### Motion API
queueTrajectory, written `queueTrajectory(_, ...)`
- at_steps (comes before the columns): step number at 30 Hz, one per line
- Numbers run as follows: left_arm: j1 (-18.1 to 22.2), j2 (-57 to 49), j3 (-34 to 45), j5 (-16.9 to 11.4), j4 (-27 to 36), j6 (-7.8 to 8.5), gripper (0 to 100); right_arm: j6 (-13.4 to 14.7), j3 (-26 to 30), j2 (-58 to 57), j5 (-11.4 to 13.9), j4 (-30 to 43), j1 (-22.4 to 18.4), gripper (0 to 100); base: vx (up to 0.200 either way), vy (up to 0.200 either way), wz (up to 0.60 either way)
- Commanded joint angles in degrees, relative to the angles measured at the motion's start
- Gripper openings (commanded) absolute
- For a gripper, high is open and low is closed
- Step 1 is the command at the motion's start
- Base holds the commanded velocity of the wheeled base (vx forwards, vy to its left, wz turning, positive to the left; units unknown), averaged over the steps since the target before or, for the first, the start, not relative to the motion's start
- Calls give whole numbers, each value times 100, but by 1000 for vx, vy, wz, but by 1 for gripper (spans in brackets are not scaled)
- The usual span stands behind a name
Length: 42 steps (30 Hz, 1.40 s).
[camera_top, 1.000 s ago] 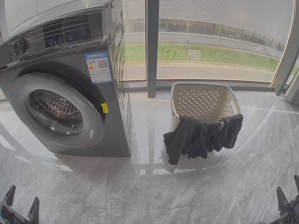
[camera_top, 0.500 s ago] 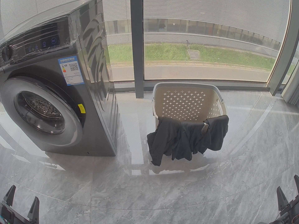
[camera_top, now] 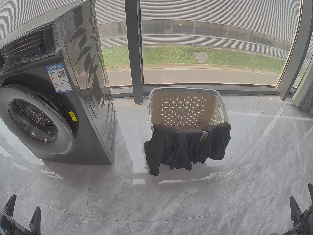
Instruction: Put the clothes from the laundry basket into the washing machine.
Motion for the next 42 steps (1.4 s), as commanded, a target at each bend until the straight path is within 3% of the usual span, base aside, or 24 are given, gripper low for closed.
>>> queueTrajectory(1, -9, -95, 92, 4, -2, -4, 100, 0, 101, -93, 1, -2, 4, 100, 200, 0, 0)
queueTrajectory(8, 0, -95, 92, 4, -2, -12, 100, 0, 101, -93, 1, -2, 4, 100, 200, 0, 0)
queueTrajectory(20, 0, -95, 92, 4, -2, -21, 100, 0, 101, -93, 1, -2, 4, 100, 0, 0, 0)
queueTrajectory(42, 0, -95, 92, 13, -11, -21, 100, 0, 101, -93, 1, -2, 4, 100, 0, -191, 0)
